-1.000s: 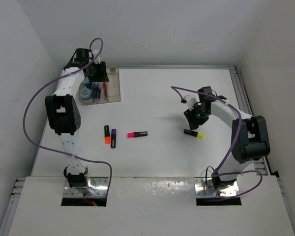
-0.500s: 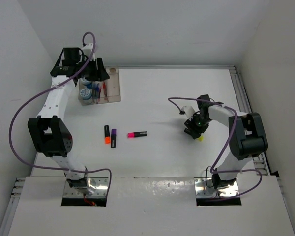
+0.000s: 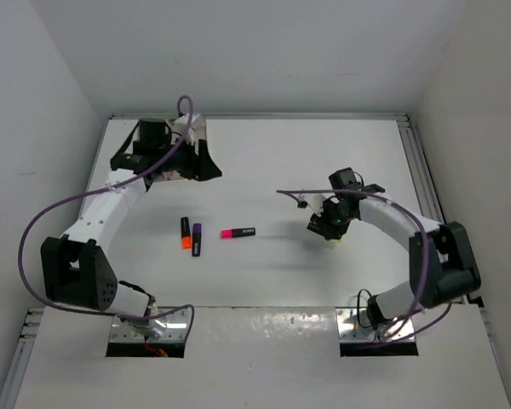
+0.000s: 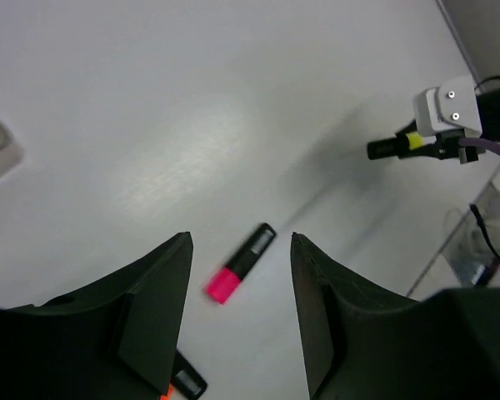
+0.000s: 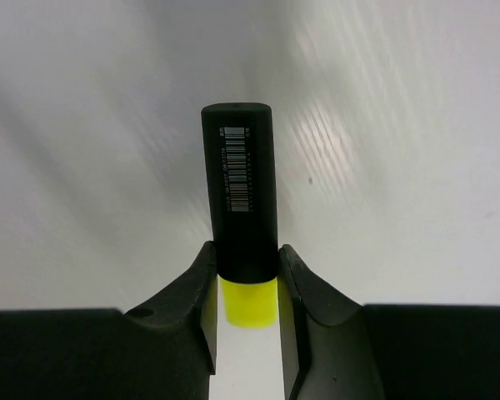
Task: Sort the stationery into containers
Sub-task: Pick up the pen from the center of the board, then place the pen in the storage box, then pick up the pen from the center of the board.
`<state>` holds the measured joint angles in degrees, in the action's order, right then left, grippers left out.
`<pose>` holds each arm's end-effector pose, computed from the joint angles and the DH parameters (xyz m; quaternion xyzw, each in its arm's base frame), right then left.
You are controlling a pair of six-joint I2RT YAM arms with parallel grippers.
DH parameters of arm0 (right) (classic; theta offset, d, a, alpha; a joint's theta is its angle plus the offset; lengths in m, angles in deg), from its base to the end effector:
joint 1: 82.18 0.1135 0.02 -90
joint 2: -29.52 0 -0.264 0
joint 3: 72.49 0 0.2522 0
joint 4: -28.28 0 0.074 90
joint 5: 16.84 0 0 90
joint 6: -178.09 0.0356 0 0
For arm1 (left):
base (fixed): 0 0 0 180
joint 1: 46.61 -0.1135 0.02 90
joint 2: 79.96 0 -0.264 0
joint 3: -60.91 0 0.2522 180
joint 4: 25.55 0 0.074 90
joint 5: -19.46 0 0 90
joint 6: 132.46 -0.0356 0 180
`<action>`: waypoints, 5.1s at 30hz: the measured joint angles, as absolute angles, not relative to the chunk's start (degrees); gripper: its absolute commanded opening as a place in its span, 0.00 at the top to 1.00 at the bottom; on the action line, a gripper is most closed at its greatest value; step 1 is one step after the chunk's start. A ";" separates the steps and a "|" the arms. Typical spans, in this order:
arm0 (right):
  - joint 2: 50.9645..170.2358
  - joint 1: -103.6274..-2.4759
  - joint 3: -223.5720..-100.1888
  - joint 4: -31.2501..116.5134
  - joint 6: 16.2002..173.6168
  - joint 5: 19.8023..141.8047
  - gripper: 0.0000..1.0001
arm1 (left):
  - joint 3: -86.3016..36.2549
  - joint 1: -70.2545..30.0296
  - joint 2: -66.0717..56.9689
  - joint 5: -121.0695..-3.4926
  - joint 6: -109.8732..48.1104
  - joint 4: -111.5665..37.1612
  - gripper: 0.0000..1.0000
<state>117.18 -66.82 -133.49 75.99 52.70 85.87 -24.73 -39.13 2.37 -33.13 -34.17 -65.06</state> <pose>0.2524 0.0775 0.1594 -0.4356 0.8832 0.0845 0.1522 0.3135 -0.0630 0.3293 0.1391 0.8457 -0.3421 0.3853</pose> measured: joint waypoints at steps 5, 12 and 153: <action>106.29 -54.78 -137.16 78.29 50.64 87.77 1.00 | -19.68 -31.28 0.57 -29.66 -32.77 -63.29 0.44; 103.71 -39.44 -144.05 81.50 48.43 86.44 1.00 | -17.85 -23.96 0.97 -25.13 -30.56 -62.20 0.42; 142.20 -36.51 -163.72 70.81 73.88 88.17 0.31 | -39.57 -54.08 2.17 -46.82 -31.06 -62.05 0.23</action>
<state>142.20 -36.51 -163.72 70.81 73.88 88.17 -39.57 -54.08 2.17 -46.82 -31.06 -62.05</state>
